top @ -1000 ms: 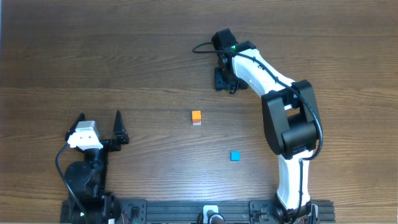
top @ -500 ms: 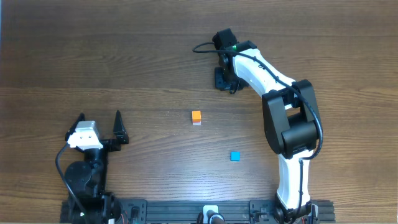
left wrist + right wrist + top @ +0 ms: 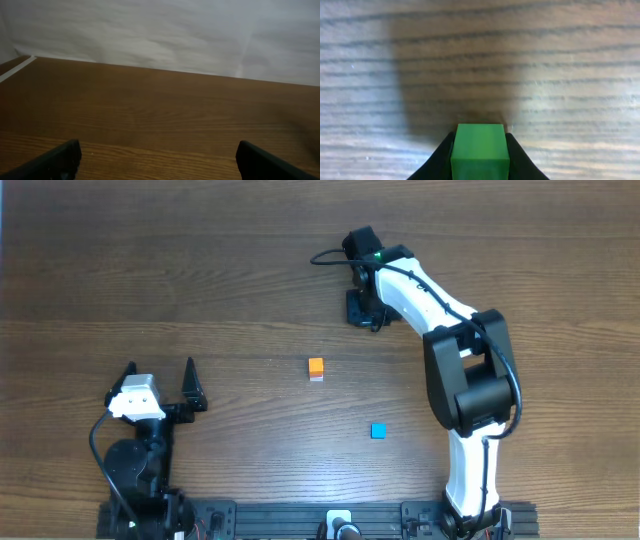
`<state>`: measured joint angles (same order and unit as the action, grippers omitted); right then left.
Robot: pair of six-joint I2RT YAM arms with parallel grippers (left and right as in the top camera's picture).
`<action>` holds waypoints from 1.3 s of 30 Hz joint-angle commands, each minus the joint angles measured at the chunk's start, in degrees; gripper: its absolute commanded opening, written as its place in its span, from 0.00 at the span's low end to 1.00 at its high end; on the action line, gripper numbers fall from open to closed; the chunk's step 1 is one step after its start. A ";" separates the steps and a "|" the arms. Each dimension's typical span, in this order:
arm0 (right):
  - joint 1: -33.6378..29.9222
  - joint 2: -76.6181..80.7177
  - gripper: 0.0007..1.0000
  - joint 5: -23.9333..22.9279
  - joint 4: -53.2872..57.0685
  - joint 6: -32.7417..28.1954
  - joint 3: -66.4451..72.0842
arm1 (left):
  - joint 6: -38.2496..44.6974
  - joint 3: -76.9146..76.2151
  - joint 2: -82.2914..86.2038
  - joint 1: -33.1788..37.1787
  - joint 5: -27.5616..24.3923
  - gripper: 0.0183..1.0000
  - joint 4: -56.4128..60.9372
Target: Stack Cubes
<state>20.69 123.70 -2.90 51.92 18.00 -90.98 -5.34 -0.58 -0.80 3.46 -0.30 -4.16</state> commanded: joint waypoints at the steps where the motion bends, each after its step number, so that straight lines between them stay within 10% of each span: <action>1: 1.70 -8.37 0.18 0.13 3.26 1.33 -0.94 | 0.63 0.24 0.42 0.31 -0.76 1.00 -0.20; 18: 20.02 -20.17 0.12 -1.42 12.44 18.69 -0.98 | 0.61 0.24 0.42 0.31 -0.76 1.00 -0.20; 39: 22.91 -14.75 0.10 0.26 14.58 24.41 -0.96 | 0.63 0.24 0.42 0.31 -0.76 1.00 -0.20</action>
<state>43.31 107.46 -2.92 66.35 41.65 -91.02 -5.37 -0.58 -0.80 3.46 -0.30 -4.16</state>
